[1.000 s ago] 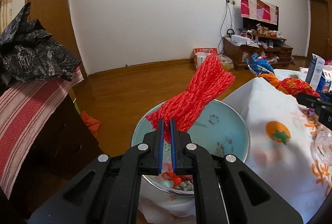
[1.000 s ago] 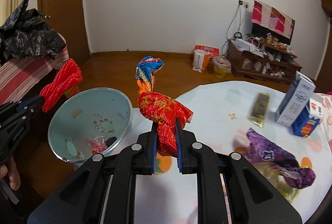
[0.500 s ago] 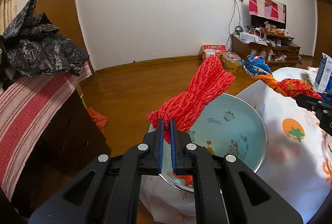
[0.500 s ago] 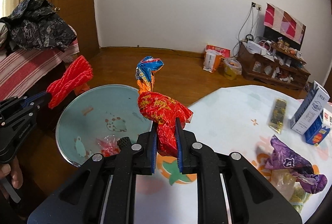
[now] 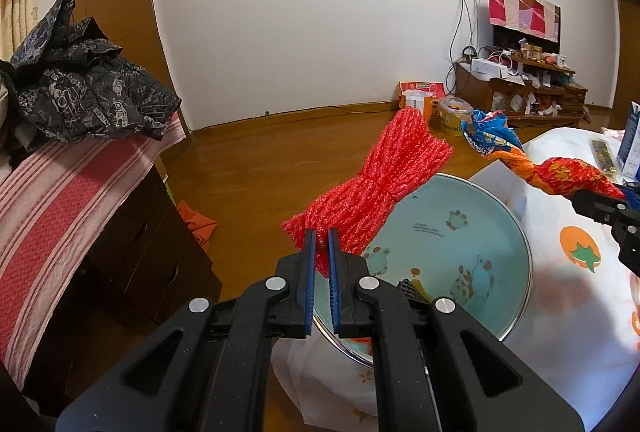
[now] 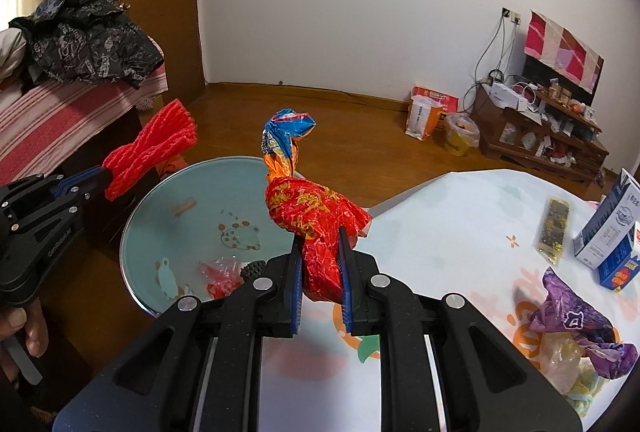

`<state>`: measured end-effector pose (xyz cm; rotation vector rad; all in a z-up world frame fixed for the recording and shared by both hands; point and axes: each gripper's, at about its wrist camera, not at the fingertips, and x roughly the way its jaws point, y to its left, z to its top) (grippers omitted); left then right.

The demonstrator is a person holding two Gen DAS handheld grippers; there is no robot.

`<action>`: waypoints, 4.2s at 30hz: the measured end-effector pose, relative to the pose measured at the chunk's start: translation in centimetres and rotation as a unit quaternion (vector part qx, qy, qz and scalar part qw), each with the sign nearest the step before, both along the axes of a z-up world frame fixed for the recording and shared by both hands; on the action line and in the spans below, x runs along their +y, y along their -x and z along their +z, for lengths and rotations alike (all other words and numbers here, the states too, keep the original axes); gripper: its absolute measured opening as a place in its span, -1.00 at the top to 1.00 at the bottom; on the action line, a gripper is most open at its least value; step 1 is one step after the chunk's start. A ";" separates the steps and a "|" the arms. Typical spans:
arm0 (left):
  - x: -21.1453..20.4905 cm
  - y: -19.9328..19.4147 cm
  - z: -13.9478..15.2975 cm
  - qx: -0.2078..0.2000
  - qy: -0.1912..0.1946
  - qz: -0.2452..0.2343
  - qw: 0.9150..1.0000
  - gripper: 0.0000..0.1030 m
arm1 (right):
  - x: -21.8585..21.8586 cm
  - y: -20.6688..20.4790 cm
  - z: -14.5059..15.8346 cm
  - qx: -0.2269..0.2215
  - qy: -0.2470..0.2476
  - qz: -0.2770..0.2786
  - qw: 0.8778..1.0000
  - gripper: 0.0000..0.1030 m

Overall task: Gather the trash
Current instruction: 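Carry red mesh with left gripper over bin while right gripper brings candy wrapper, then open both grippers over the bin, dropping candy wrapper and red mesh, then move both open grippers from the bin back toward the table, then grasp purple wrapper with right gripper while left gripper grasps clear plastic bag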

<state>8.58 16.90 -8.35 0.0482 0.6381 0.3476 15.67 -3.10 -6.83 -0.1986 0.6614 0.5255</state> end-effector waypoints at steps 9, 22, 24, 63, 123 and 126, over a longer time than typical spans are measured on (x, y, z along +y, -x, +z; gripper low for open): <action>0.0 0.0 0.0 0.000 0.001 -0.001 1.000 0.88 | -0.1 0.0 0.0 0.001 0.001 0.001 1.000 0.69; 0.1 0.0 0.0 0.000 0.002 -0.001 1.000 0.88 | 0.3 0.1 -0.1 0.001 0.003 0.004 1.000 0.69; 0.1 -0.1 0.0 0.000 0.002 -0.001 1.000 0.88 | 0.4 0.2 -0.3 0.001 0.004 0.005 1.000 0.69; -11.8 -1.4 -1.9 0.037 0.019 -0.141 0.989 -0.08 | -22.3 1.3 -1.3 0.028 0.037 -0.227 0.973 -0.06; -22.3 -1.0 2.4 0.010 0.049 -0.270 0.961 0.88 | -28.9 12.1 2.1 -0.037 -0.046 -0.264 0.963 0.84; -20.6 -1.1 2.4 0.008 0.050 -0.254 0.966 0.88 | -27.2 11.0 1.9 -0.034 -0.048 -0.248 0.967 0.84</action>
